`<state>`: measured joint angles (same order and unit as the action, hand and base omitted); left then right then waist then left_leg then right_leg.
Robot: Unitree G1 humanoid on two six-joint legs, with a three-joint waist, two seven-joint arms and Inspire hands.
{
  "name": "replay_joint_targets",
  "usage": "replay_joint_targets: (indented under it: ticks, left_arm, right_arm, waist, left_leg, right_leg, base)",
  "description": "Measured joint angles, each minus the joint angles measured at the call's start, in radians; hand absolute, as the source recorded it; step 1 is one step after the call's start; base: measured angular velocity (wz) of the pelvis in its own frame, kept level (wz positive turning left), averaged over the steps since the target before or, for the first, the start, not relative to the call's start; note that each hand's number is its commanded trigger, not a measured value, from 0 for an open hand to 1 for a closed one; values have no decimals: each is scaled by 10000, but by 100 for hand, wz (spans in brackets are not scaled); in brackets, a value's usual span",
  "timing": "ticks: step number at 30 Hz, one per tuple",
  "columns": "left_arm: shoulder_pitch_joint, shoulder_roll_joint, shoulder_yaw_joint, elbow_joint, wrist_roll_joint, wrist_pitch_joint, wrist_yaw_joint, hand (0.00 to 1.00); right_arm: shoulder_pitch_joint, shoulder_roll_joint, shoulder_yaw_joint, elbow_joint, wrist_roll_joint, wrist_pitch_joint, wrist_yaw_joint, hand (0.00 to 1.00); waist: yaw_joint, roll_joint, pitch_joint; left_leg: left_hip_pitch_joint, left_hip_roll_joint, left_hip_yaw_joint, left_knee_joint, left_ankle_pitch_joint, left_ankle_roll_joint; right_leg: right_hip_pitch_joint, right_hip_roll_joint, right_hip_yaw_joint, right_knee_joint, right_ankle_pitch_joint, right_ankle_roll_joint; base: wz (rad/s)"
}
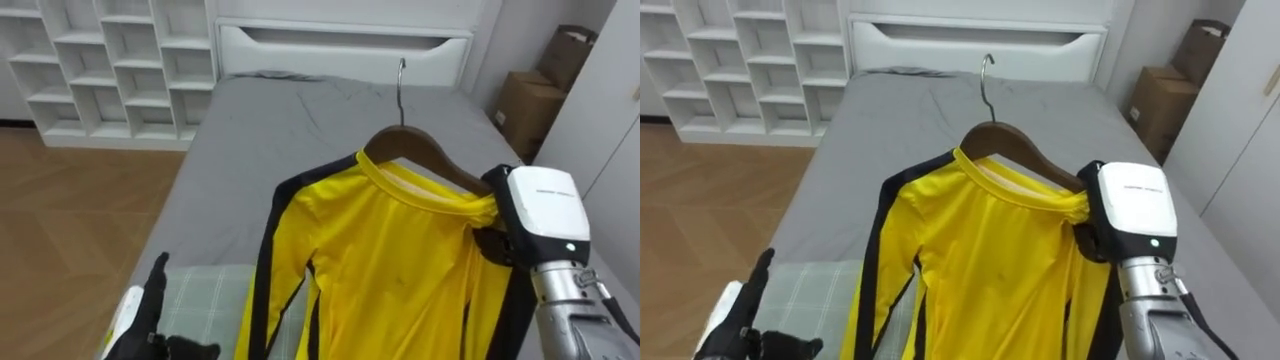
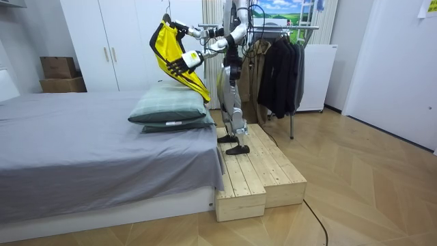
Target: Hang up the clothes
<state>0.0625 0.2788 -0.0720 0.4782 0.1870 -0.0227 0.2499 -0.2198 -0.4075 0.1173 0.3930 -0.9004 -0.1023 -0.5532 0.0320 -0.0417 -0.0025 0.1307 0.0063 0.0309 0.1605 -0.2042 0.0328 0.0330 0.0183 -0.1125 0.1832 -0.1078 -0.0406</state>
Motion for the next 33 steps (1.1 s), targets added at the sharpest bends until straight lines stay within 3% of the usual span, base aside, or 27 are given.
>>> replay_joint_targets:
  ticks: [3,6,9,13,17,24,29,33]
  left_arm:
    - [264,12,839,743,11,-22,157,0]
    - [672,98,1366,1443,7,-231,263,0]
    - [989,116,1593,2389,5,-212,256,0]
    - [1373,108,1599,2955,3,-217,229,0]
    - [1389,109,1599,4054,12,-219,229,0]
    - [1759,81,1597,5611,154,-79,110,0]
    - [1760,40,1586,6079,219,265,35,0]
    - [1843,-137,1482,6140,229,560,35,0]
  right_arm:
    - [465,-232,-439,-733,4,-201,0,100]
    - [525,-508,-707,-1196,-6,-279,-1,100]
    - [1044,-574,-1057,-2229,-47,-295,-14,100]
    - [1253,-574,-1128,-2570,-41,-315,-20,100]
    - [1273,-576,-1127,-2707,-43,-280,-10,100]
    - [1661,-579,-1128,-4344,-26,-381,101,100]
    - [1705,-575,-1090,-4857,-57,-359,289,100]
    - [1910,-575,-1089,-5335,-57,-301,339,100]
  waist:
    - [25,-3,-2]
    - [50,15,-13]
    - [44,33,-51]
    - [51,31,-50]
    - [120,33,-58]
    - [207,-15,-58]
    - [329,-129,10]
    - [350,-195,-12]
  left_leg:
    - [1,38,47,-7,1,0]
    - [32,59,186,-36,0,-1]
    - [54,71,201,-80,0,-1]
    - [55,67,211,-87,-2,-3]
    - [70,12,232,-234,-9,-6]
    - [91,49,230,-264,-16,-20]
    - [74,40,238,-269,-18,-20]
    - [11,33,301,-275,-18,-19]
  right_leg:
    - [-14,-2,3,4,-15,-11]
    - [-22,9,40,-3,-20,-13]
    - [22,22,43,-82,-19,-13]
    - [16,16,34,-80,-19,-12]
    - [-30,92,35,-71,-19,-12]
    - [-36,192,240,-108,-19,-26]
    - [-48,187,241,-112,-19,-26]
    - [-149,194,254,-86,-19,-25]
  base:
    - [-1]
    - [-11]
    - [-2]
    - [0]
    - [0]
    - [-2]
    - [0]
    - [-4]
